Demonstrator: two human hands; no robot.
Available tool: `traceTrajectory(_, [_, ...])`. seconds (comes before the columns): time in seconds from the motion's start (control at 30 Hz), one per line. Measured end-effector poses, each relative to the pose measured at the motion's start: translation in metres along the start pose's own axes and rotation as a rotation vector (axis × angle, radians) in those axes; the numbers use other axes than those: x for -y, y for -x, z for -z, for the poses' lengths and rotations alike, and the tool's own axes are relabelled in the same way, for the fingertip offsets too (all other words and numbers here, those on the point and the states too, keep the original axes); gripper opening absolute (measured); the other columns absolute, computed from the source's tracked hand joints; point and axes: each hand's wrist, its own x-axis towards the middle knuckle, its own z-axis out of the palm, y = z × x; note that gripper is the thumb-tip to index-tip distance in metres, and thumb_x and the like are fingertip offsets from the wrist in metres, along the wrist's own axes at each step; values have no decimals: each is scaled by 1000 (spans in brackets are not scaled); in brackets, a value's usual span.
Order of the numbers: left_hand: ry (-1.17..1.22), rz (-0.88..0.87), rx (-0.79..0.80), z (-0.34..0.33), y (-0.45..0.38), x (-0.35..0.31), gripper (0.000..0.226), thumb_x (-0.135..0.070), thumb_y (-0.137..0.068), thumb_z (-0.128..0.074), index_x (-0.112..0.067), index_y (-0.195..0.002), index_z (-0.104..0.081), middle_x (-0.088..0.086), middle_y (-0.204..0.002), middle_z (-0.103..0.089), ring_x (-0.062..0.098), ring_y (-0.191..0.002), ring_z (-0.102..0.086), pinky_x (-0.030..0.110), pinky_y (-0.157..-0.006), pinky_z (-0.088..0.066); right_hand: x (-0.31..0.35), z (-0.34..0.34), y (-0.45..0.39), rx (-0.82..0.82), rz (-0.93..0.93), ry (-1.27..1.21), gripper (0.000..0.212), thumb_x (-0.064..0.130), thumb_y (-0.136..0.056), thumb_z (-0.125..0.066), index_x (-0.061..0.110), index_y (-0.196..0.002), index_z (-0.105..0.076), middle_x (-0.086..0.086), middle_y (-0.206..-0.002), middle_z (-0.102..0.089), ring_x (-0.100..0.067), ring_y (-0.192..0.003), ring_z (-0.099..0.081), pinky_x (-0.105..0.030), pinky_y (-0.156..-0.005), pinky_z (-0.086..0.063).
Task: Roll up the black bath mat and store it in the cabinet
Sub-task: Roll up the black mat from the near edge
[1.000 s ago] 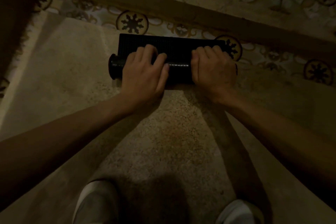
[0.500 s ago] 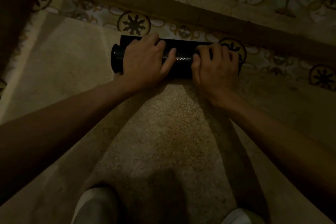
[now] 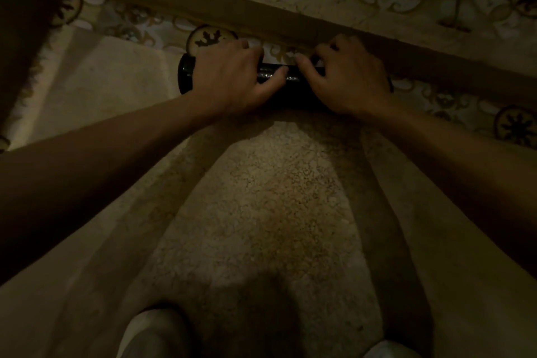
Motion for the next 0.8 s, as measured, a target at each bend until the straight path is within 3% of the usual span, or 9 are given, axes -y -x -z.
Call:
traceTrajectory(0.1, [14,-38,2,2,4,4,82,-81,-87,-23,-15,-111,-66,15,-109,-62,31,-102,-54,35,-69,-39,1,3,-3,131,24,-19,81,86,-87,-8,30,-99,-66,-4,-90,-63,-28,-85,-61,-36,-69,-34])
traceTrajectory(0.23, [-2,-174,130,10,17,15,94,-91,-75,-34,-11,-116,-60,16,-101,-64,31,-93,-59,42,-90,-42,-7,7,18,143,117,-12,89,95,-78,-22,29,-130,-52,-9,-118,-54,-29,-109,-51,-38,-78,-34])
traceTrajectory(0.33, [-34,-238,167,14,26,30,93,-87,-68,-47,-14,-125,-52,19,-111,-53,35,-101,-51,43,-78,-44,-22,9,38,110,283,91,100,93,-69,-49,24,-142,-40,-15,-122,-48,-33,-109,-47,-42,-78,-45])
traceTrajectory(0.43, [-53,-239,207,15,27,34,90,-84,-67,-58,-17,-126,-48,18,-111,-49,36,-98,-49,35,-63,-39,-23,13,41,118,295,128,104,88,-66,-57,22,-144,-39,-19,-125,-48,-36,-110,-47,-46,-80,-47])
traceTrajectory(0.7, [-37,-260,189,13,28,35,85,-80,-68,-61,-16,-121,-50,16,-108,-47,31,-93,-44,33,-66,-35,-23,11,40,94,282,76,90,81,-68,-60,26,-138,-45,-17,-118,-50,-35,-102,-48,-45,-82,-43])
traceTrajectory(0.8, [-24,-247,291,31,32,26,83,-70,-67,-72,-14,-123,-48,19,-115,-48,36,-99,-45,41,-74,-42,-16,26,51,178,245,62,84,70,-70,-72,26,-137,-47,-18,-121,-49,-37,-106,-48,-46,-88,-40])
